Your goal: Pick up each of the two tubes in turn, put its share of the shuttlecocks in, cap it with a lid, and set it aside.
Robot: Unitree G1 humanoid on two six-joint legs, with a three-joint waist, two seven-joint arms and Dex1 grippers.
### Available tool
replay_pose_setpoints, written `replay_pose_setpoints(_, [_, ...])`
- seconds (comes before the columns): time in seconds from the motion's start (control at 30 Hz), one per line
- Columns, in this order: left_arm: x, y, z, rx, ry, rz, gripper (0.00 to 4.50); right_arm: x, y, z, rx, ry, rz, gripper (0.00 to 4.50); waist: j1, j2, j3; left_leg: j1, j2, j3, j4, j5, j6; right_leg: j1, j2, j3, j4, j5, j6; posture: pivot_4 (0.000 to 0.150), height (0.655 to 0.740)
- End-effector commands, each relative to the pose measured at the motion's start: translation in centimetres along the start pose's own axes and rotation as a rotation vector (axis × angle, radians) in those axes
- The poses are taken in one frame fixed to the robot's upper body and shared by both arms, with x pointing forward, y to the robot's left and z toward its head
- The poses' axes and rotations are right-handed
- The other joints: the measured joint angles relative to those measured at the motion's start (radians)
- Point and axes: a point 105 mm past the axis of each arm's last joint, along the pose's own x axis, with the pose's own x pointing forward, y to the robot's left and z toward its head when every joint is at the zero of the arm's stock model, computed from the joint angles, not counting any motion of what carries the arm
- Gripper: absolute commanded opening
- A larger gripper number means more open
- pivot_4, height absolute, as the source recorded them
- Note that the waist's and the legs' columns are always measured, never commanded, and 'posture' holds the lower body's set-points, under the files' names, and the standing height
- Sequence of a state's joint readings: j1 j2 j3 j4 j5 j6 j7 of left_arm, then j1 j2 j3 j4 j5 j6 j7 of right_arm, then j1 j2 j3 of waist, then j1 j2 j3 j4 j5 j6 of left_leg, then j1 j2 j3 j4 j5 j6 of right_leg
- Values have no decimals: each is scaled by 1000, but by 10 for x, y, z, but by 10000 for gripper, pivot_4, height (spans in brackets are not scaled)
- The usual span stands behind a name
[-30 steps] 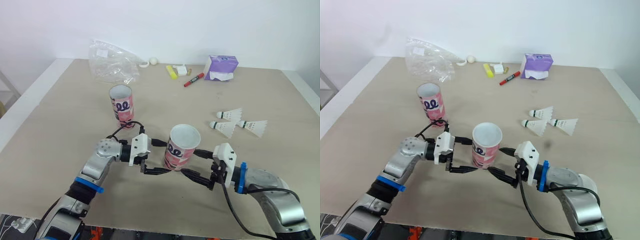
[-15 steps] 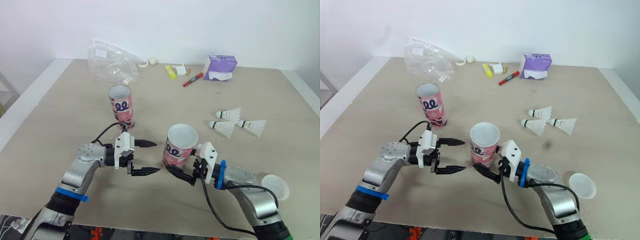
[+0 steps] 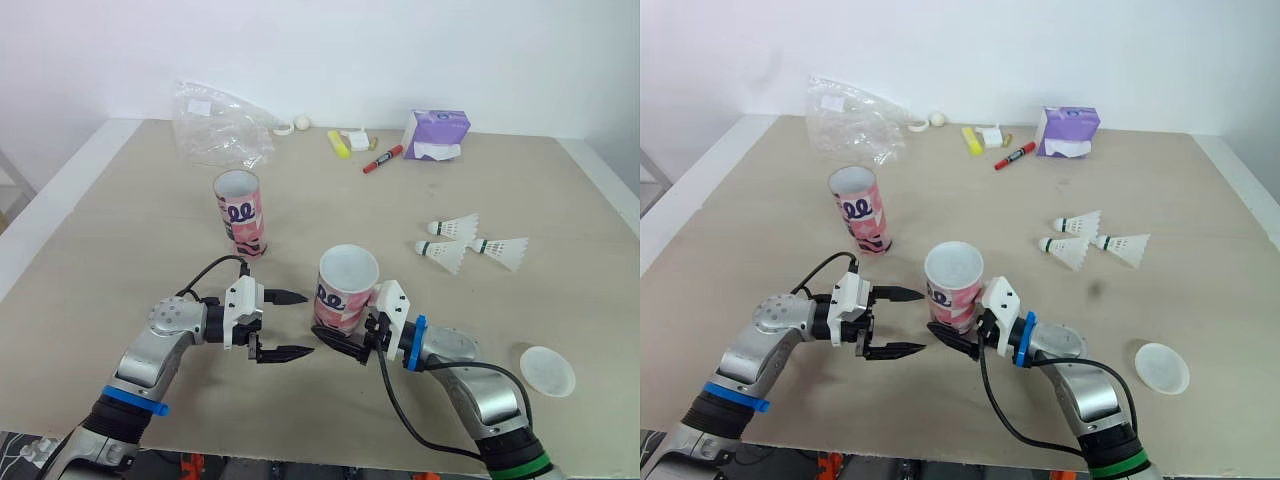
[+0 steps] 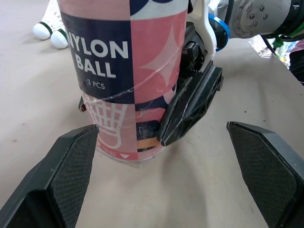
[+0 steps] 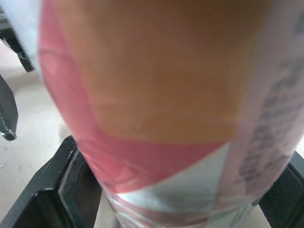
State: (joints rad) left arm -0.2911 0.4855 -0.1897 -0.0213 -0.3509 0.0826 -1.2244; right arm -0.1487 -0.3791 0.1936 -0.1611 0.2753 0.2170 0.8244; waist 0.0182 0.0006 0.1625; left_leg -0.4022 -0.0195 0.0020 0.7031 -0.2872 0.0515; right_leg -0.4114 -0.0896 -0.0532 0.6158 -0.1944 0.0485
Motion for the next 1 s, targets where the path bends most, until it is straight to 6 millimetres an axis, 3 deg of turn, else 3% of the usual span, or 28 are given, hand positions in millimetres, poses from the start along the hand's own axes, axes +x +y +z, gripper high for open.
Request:
replay_pose_setpoints(0.03, [0, -1, 7, 56, -6, -1, 45000, 2, 0, 10, -29, -39, 1, 44346, -1, 0, 0, 0, 0, 0, 0, 0, 0, 0, 0, 0, 0, 0, 0, 1500, 7400])
replay_pose_setpoints(0.27, [1, 0, 5, 62, 1, -2, 45000, 0, 0, 12, -40, -35, 7, 44346, -3, 0, 0, 0, 0, 0, 0, 0, 0, 0, 0, 0, 1, 0, 0, 1500, 7400])
replay_pose_setpoints(0.37, [3, 0, 4, 67, 6, -4, 45000, 0, 2, 11, -33, -33, 13, 36566, -5, 0, 0, 1, 0, 0, 0, 0, -1, 0, 0, 0, 1, 0, 0, 1500, 7400])
replay_pose_setpoints(0.4, [3, 0, 3, 68, 7, -4, 45000, 1, 2, 11, -36, -33, 9, 31875, -5, 0, 0, 1, 0, 0, 0, 0, -1, 0, 0, 0, 1, 0, 0, 1500, 7400])
replay_pose_setpoints(0.47, [3, 0, 3, 69, 7, -4, 45000, 1, 2, 12, -36, -35, 5, 28521, -7, 0, 0, 1, 0, 0, 0, 0, -1, 0, 0, 0, 1, 0, 0, 1500, 7400])
replay_pose_setpoints(0.77, [5, 3, 6, 74, -2, 3, 45000, -6, 0, 17, -54, -33, -19, 28521, -6, 0, 0, 1, 0, 0, 0, 0, -1, 0, 0, 0, 2, 0, 0, 1500, 7400])
replay_pose_setpoints(0.87, [7, 4, 9, 75, -14, 0, 45000, -20, -3, 28, -55, -56, -77, 28521, -7, 0, 0, 1, 0, 0, 0, 0, -1, 0, 0, 1, 2, 0, 0, 1500, 7400])
replay_pose_setpoints(1.0, [8, 3, 13, 67, -27, -8, 45000, -70, -19, 48, -28, -109, -313, 28521, -3, 0, 0, 1, 0, 0, 0, 0, 0, 0, -1, 0, 2, -1, 0, 1500, 7400])
